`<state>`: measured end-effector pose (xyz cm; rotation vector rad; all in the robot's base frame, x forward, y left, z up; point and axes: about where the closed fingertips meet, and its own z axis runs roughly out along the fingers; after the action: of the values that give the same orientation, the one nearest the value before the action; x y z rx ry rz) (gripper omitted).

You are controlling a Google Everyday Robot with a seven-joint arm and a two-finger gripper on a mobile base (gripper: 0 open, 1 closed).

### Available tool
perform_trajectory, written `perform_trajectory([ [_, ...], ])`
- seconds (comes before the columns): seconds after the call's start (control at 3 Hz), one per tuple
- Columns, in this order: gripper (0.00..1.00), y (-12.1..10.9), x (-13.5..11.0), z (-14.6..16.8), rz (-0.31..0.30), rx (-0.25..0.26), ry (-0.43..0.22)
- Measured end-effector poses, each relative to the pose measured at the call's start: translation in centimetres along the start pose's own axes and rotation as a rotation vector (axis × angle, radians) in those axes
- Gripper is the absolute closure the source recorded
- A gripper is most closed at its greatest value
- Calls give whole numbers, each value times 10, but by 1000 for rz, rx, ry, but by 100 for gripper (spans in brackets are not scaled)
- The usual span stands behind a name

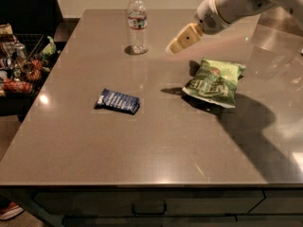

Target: Move water bottle near green jalapeno chip bag

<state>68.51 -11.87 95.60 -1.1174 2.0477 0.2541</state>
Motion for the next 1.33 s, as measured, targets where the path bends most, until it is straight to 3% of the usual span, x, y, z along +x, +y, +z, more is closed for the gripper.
perform_trajectory([
  [0.67, 0, -36, -54, 64, 142, 38, -146],
  [1.0, 0, -47, -84, 96, 187, 35, -202],
  [1.33, 0, -52, -118, 127, 195, 8, -261],
])
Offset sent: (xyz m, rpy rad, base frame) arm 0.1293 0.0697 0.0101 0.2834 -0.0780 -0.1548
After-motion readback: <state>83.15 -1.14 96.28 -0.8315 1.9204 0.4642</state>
